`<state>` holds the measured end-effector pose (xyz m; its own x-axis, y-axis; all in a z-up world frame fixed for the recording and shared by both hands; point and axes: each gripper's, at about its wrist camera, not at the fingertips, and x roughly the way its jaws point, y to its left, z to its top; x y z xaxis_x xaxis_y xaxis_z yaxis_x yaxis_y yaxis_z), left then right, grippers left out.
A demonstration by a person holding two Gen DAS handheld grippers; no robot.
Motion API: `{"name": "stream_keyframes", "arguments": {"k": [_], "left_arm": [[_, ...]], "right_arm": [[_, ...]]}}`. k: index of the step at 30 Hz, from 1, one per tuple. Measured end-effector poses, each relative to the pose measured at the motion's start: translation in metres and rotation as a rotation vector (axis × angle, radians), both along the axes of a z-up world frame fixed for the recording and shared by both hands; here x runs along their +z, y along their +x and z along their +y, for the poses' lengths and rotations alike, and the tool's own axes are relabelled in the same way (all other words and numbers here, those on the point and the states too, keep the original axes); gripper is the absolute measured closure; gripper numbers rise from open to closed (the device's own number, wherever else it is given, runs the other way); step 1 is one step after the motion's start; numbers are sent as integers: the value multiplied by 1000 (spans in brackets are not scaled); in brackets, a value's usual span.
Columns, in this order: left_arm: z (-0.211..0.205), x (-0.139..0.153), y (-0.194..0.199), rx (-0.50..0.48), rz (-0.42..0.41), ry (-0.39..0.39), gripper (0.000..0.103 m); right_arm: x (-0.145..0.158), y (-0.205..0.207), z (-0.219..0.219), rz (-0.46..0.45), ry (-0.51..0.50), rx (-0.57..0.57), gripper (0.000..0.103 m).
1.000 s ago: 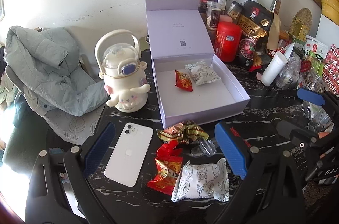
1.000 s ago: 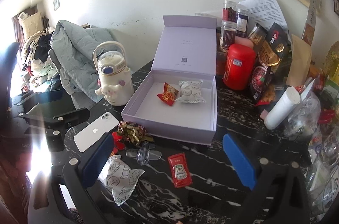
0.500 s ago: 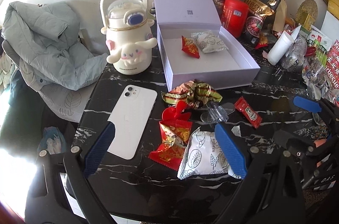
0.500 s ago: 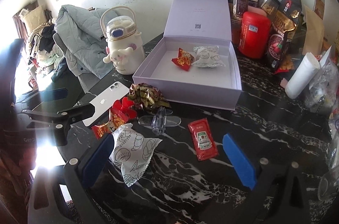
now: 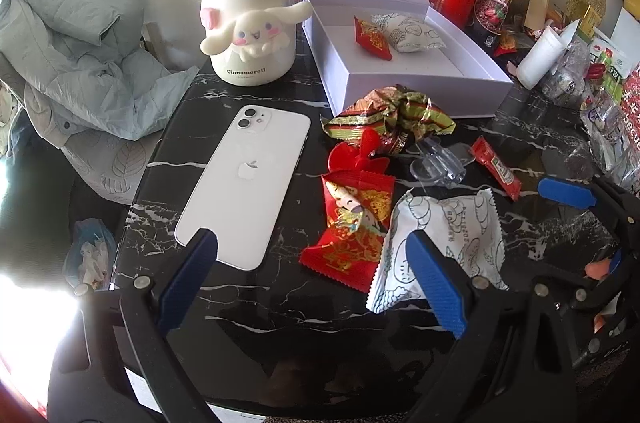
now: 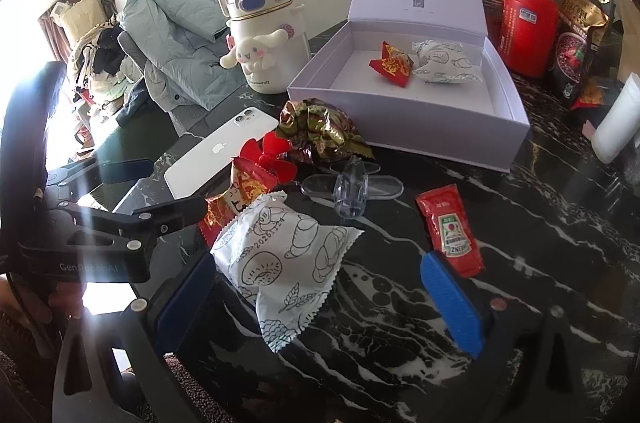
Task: Organize objects
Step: 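Move both tools back toward the remaining packets on the table, then grasp another red candy packet with the left tool while the right tool grasps another white pastry packet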
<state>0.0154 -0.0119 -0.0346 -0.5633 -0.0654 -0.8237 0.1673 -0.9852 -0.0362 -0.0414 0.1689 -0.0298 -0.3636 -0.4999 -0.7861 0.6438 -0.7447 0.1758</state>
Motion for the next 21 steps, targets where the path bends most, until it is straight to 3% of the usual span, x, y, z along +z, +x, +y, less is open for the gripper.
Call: {"name": "stream_keyframes", "arguments": {"k": [5, 9, 13, 14, 18, 21], "left_arm": [[-5, -10, -1, -12, -10, 9, 8], [-10, -13, -2, -5, -9, -40, 8], [-16, -13, -4, -10, -9, -21, 8], [-16, -13, -4, -11, -10, -23, 8], [-12, -16, -7, -24, -23, -41, 8], [-10, -18, -10, -34, -31, -23, 8]], "right_arm": [[-15, -4, -14, -46, 16, 29, 0], [-24, -7, -24, -66, 32, 45, 0], [-31, -12, -26, -98, -7, 40, 0], [-32, -13, -27, -101, -16, 44, 2], [-36, -12, -25, -129, -70, 83, 30], [-34, -10, -22, -125, -76, 96, 36]]}}
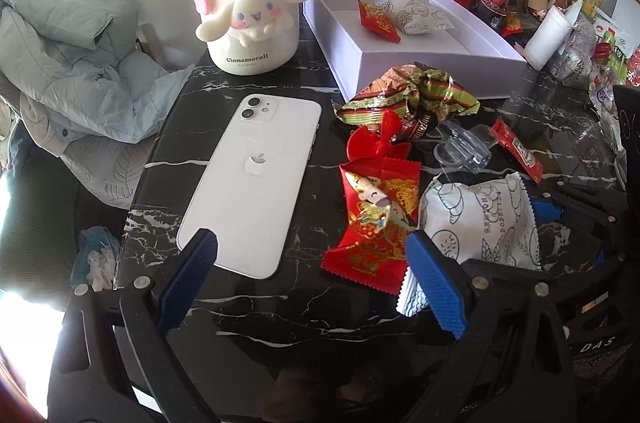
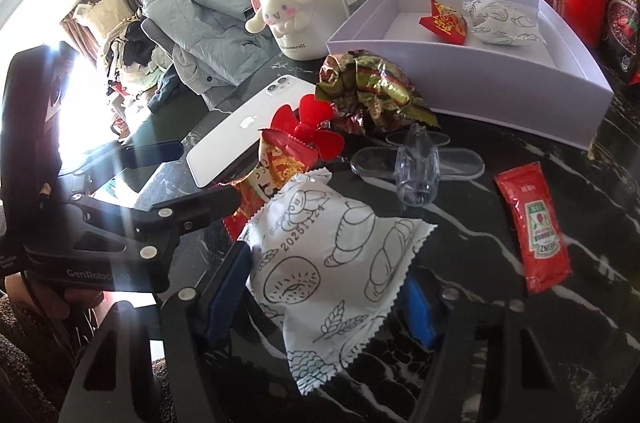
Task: Organize objects
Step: 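Grasp another red candy packet with the left tool while the right tool grasps another white pastry packet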
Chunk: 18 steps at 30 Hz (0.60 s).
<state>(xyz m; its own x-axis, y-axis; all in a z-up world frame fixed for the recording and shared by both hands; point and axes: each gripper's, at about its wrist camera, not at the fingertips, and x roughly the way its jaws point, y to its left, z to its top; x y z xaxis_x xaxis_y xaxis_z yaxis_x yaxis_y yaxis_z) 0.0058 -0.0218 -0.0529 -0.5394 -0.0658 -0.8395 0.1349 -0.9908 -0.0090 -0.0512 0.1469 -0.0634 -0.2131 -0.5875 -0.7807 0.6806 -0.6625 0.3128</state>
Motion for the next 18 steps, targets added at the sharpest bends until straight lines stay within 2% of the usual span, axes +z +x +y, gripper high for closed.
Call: {"name": "stream_keyframes", "arguments": {"k": [15, 18], "left_arm": [[31, -10, -12, -89, -13, -42, 8], [38, -14, -15, -106, -17, -71, 13]], "right_arm": [[3, 11, 51, 17, 35, -74, 38], [3, 10, 57, 17, 37, -82, 37]]}}
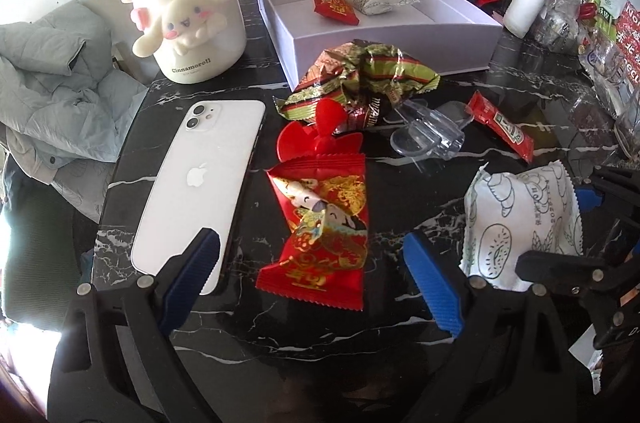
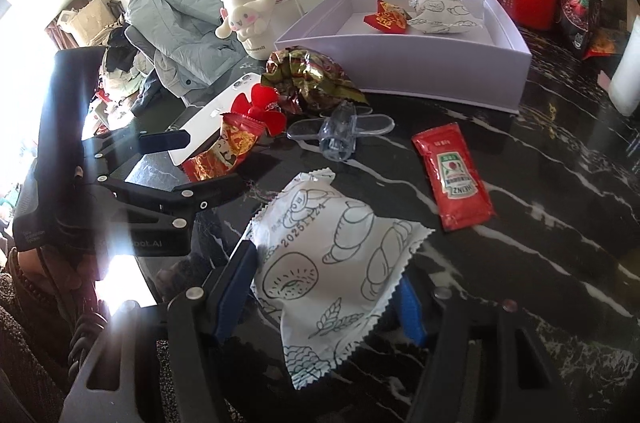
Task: Organize objects
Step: 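Grasp another red candy packet with the left tool while the right tool grasps another white pastry packet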
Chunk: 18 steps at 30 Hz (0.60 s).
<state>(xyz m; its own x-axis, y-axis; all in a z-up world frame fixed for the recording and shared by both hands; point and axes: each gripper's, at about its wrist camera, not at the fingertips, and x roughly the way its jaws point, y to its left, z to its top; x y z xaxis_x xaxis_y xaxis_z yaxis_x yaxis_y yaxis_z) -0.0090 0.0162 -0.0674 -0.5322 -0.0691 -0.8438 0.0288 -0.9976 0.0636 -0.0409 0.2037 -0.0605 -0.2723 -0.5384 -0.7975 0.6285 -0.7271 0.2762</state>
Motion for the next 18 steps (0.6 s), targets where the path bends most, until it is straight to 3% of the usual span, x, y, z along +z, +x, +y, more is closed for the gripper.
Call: {"name": "stream_keyframes", "arguments": {"k": [4, 9, 18], "left_arm": [[3, -3, -4, -12, -4, 8, 22], [-8, -9, -13, 17, -27, 92, 38], [-2, -8, -14, -32, -8, 79, 59]], "right_arm": [[-2, -1, -1, -5, 9, -1, 34], [-6, -2, -8, -16, 27, 8, 22], [-9, -6, -16, -16, 35, 22, 16]]}}
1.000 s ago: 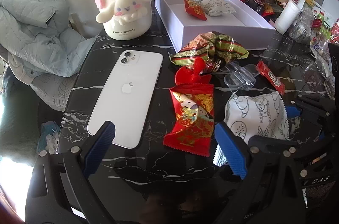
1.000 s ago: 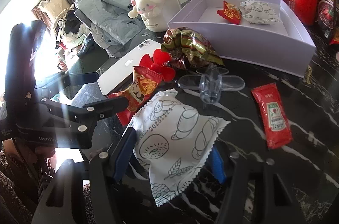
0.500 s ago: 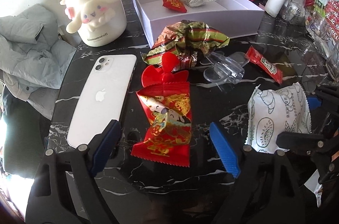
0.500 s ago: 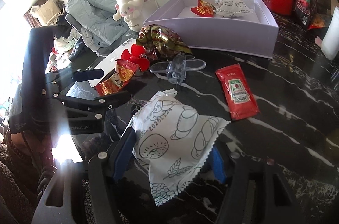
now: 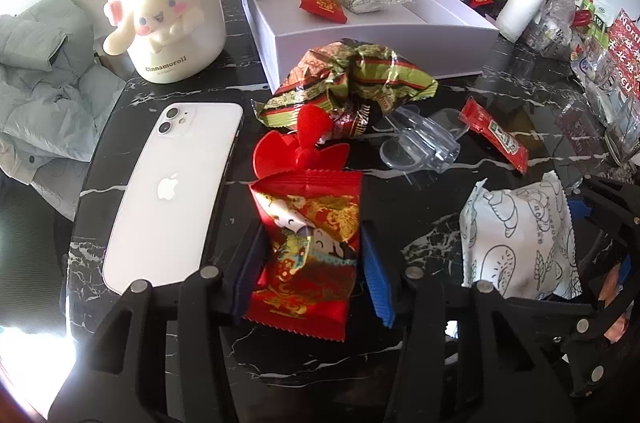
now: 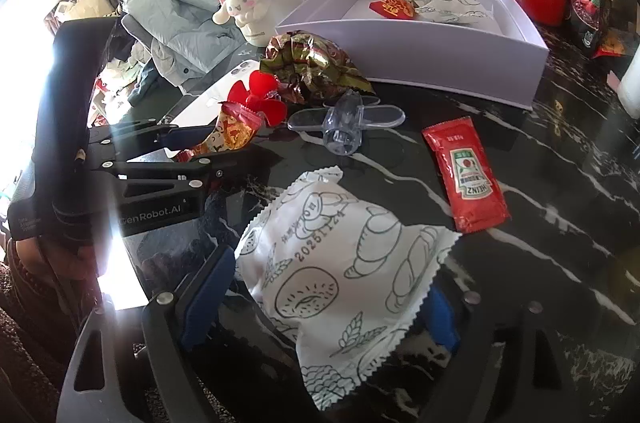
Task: Organize objects
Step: 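Grasp another red candy packet with the left tool while the right tool grasps another white pastry packet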
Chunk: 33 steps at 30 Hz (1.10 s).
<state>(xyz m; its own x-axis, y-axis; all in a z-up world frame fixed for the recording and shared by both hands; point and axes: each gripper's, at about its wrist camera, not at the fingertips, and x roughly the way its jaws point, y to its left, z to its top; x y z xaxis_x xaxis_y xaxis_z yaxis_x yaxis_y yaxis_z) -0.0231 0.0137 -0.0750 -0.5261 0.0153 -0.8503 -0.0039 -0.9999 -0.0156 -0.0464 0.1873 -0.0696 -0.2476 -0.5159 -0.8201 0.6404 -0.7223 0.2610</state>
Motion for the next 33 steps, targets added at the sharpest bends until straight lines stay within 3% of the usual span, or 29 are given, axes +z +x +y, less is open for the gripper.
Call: {"name": "stream_keyframes", "arguments": {"k": [7, 11, 13, 28, 30, 33], "left_arm": [[-2, 1, 2, -4, 0, 16, 61], [-3, 1, 4, 2, -1, 35, 62], [-5, 4, 6, 6, 0, 65, 62], [-4, 28, 16, 16, 53, 62, 63], [-5, 34, 17, 21, 66, 63, 70], [-5, 42, 19, 15, 85, 71, 71]], "right_arm": [[-1, 4, 2, 27, -20, -5, 17], [-1, -1, 10, 1, -78, -32, 36], [-1, 0, 12, -1, -91, -39, 40], [18, 11, 22, 59, -118, -72, 47], [23, 12, 23, 70, -123, -75, 48], [28, 14, 25, 80, -129, -80, 49]]}}
